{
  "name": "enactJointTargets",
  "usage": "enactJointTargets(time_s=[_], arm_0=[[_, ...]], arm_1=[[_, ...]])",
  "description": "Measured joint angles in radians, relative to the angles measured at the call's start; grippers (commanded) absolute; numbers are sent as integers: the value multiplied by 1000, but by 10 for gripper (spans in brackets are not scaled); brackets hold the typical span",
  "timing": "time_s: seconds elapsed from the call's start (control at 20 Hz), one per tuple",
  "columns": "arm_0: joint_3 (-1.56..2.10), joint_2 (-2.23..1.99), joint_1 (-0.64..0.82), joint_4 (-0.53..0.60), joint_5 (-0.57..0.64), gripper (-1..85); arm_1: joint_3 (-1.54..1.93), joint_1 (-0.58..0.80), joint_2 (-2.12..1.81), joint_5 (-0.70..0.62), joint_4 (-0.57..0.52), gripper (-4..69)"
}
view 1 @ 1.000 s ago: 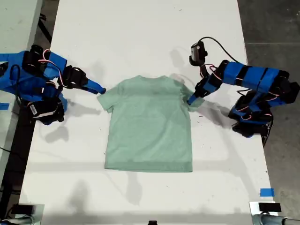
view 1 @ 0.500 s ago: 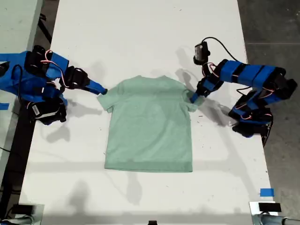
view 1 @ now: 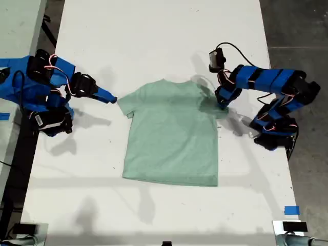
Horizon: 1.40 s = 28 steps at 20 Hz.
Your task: Fold tshirt
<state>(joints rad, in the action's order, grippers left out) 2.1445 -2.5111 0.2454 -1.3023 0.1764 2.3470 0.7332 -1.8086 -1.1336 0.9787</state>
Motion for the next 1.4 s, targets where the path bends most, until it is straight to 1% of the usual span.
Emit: enactJointTargets(time_s=[0.2,0.55,0.8,1.0,1.15,1.4], arm_0=[[0,0,6,0,0,95],[29,-2,12,34,-2,94],[38,-3,12,46,-2,95],[52,-5,12,60,-2,97],[61,-14,12,67,-2,97],[86,-38,12,72,-8,98]], arm_1=[[-5,-52,-2,23,38,-8],[-324,-137,-29,74,241,-8],[-477,-195,-29,121,305,-9],[-672,-311,48,212,319,-9],[-884,-408,250,262,321,-9],[-1207,-499,604,311,308,-11]])
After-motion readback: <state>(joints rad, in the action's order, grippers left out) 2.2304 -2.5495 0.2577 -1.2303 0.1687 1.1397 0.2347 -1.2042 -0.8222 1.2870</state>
